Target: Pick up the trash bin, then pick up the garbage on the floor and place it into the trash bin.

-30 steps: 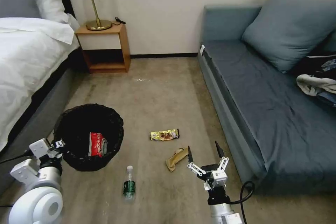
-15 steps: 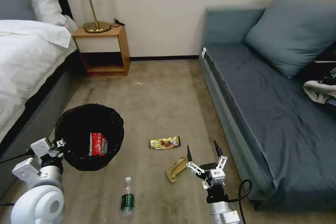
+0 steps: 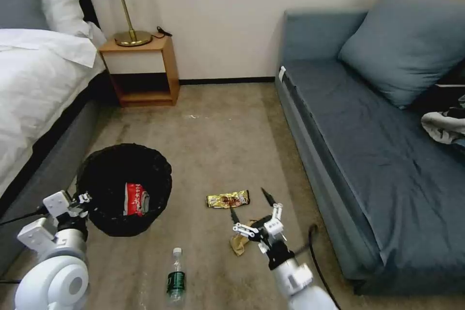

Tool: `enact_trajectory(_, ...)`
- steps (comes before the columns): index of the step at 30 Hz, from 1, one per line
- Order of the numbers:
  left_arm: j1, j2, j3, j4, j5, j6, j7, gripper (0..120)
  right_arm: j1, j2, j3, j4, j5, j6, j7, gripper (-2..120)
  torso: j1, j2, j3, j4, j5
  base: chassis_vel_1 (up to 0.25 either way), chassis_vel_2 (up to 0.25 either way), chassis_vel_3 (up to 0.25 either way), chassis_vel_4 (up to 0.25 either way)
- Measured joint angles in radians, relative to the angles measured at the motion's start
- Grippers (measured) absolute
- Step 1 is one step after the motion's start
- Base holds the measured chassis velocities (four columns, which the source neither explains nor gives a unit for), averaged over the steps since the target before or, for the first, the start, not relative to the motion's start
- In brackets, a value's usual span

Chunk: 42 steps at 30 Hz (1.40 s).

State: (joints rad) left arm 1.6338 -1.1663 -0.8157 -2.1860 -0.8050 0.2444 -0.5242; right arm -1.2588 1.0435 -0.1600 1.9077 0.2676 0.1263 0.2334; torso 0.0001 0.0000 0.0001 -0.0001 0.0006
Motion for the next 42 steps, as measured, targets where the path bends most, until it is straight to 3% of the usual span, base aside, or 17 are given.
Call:
enact_trajectory(2, 0.001, -0.003, -0.003, 0.0, 0.0, 0.0, 0.0, 7, 0.1, -0.042, -0.064, 0.009, 0.102, -0.13, 0.053, 100, 0.0, 0.0, 0.0, -0.0001, -0.0001, 0.0, 0.0, 0.0, 0.0)
enact_trajectory(3, 0.001, -0.003, -0.003, 0.0, 0.0, 0.0, 0.0, 7, 0.1, -0.042, -0.064, 0.009, 0.102, -0.13, 0.053, 100, 0.0, 0.0, 0.0, -0.0001, -0.0001, 0.0, 0.0, 0.0, 0.0)
enact_trajectory(5, 0.002, -0.007, -0.007, 0.0, 0.0, 0.0, -0.001, 7, 0.235, -0.072, -0.158, 0.015, 0.245, -0.351, 0.158, 100, 0.0, 0.0, 0.0, 0.0001, -0.0002, 0.0, 0.0, 0.0, 0.0)
enact_trajectory(6, 0.002, -0.007, -0.007, 0.0, 0.0, 0.0, -0.001, 7, 0.235, -0.072, -0.158, 0.015, 0.245, -0.351, 0.158, 100, 0.0, 0.0, 0.0, 0.0001, -0.0002, 0.0, 0.0, 0.0, 0.0)
enact_trajectory(7, 0.003, -0.009, -0.009, 0.0, 0.0, 0.0, -0.001, 7, 0.282, -0.073, -0.191, 0.015, 0.303, -0.43, 0.191, 100, 0.0, 0.0, 0.0, 0.0, -0.0003, 0.0, 0.0, 0.0, 0.0)
enact_trajectory(8, 0.003, -0.01, -0.009, 0.0, 0.0, 0.0, -0.001, 7, 0.301, -0.071, -0.204, 0.014, 0.323, -0.456, 0.203, 100, 0.0, 0.0, 0.0, 0.0, -0.0003, 0.0, 0.0, 0.0, 0.0)
enact_trajectory(9, 0.004, -0.015, -0.013, 0.0, 0.001, -0.001, -0.001, 7, 0.384, -0.056, -0.263, 0.009, 0.403, -0.576, 0.257, 100, 0.0, 0.0, 0.0, 0.0, -0.0004, 0.0, 0.0, 0.0, 0.0)
enact_trajectory(10, 0.006, -0.018, -0.014, 0.0, 0.002, -0.001, -0.001, 7, 0.424, -0.045, -0.289, 0.006, 0.446, -0.636, 0.279, 100, 0.0, 0.0, 0.0, 0.0, -0.0005, 0.0, 0.0, 0.0, 0.0)
enact_trajectory(11, 0.006, -0.018, -0.014, 0.0, 0.002, -0.001, -0.001, 7, 0.424, -0.045, -0.289, 0.006, 0.446, -0.636, 0.279, 100, 0.0, 0.0, 0.0, 0.0, -0.0005, 0.0, 0.0, 0.0, 0.0)
enact_trajectory(15, 0.014, -0.032, -0.018, -0.005, 0.008, -0.003, -0.001, 7, 0.565, 0.03, -0.413, -0.02, 0.629, -0.835, 0.376, 100, 0.0, 0.0, 0.0, 0.0003, -0.0008, 0.0, 0.0, 0.0, 0.0)
enact_trajectory(22, 0.029, -0.047, -0.022, -0.012, 0.02, -0.005, -0.001, 7, 0.615, 0.119, -0.507, -0.125, 0.724, -0.878, 0.387, 100, 0.0, 0.0, 0.0, 0.0001, -0.0008, 0.0, 0.0, 0.0, 0.0)
enact_trajectory(42, 0.046, -0.093, -0.017, -0.008, 0.077, -0.014, 0.005, 7, 0.614, 0.324, -0.672, -0.364, 0.695, -0.862, 0.357, 100, 0.0, 0.0, 0.0, 0.0001, -0.0007, 0.0, 0.0, 0.0, 0.0)
